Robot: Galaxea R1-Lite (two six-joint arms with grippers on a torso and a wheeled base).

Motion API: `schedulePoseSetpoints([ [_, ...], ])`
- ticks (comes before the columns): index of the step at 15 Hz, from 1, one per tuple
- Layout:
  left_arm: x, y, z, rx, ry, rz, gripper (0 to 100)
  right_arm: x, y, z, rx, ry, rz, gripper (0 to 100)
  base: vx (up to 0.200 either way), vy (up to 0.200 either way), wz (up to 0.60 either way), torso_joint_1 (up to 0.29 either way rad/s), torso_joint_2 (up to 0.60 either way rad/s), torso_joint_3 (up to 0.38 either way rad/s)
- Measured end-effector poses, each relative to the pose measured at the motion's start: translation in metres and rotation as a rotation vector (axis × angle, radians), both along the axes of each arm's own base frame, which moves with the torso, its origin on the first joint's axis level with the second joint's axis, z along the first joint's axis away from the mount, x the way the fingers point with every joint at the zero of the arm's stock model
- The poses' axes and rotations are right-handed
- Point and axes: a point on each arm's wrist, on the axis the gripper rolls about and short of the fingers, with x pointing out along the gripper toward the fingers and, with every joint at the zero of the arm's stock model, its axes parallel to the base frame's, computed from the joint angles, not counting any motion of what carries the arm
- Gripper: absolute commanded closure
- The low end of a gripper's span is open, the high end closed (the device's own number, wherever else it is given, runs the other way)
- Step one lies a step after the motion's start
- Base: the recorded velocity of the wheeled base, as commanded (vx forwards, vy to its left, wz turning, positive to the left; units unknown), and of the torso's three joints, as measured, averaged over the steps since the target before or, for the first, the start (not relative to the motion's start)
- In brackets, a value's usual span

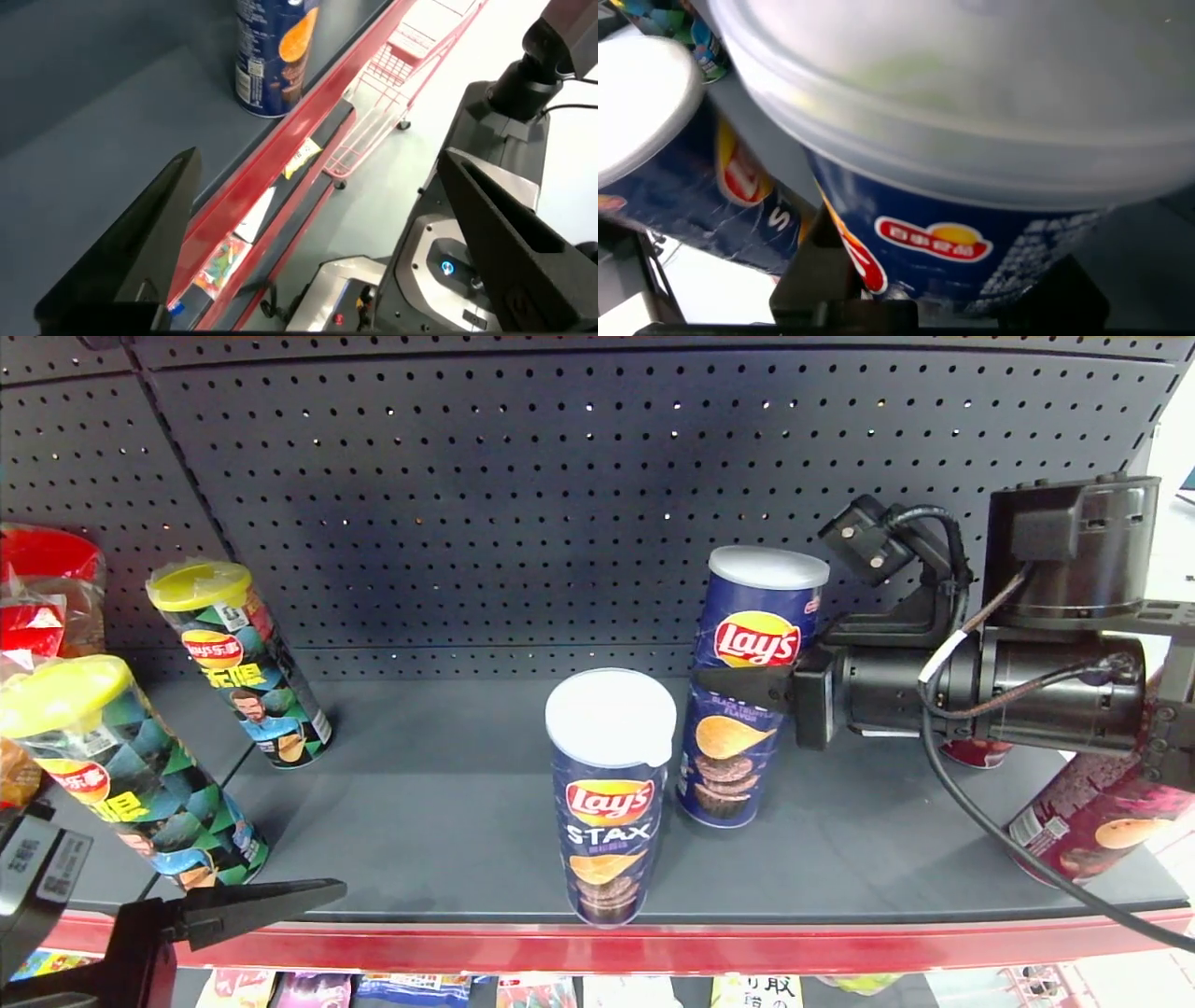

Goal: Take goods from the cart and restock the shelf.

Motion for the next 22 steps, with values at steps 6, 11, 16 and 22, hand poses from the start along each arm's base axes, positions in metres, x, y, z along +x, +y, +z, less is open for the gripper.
schedulePoseSetpoints([
  [6, -0.004, 0.002, 0.003, -0.006, -0.014, 0.0, 0, 0.019, 0.018, -0.005, 0.041, -0.065, 0.022, 100, 0.0, 0.0, 0.0, 0.0, 0.0, 0.0],
  [11, -0.005, 0.002, 0.004, -0.008, -0.024, 0.009, 0, 0.047, 0.039, -0.021, 0.049, -0.106, 0.034, 100, 0.0, 0.0, 0.0, 0.0, 0.0, 0.0],
  [16, -0.003, 0.002, 0.006, -0.009, -0.026, 0.01, 0, 0.063, 0.05, -0.032, 0.024, -0.114, 0.067, 100, 0.0, 0.0, 0.0, 0.0, 0.0, 0.0],
  [22, -0.001, 0.001, 0.006, -0.006, -0.02, 0.01, 0, 0.071, 0.056, -0.038, 0.019, -0.109, 0.065, 100, 0.0, 0.0, 0.0, 0.0, 0.0, 0.0],
])
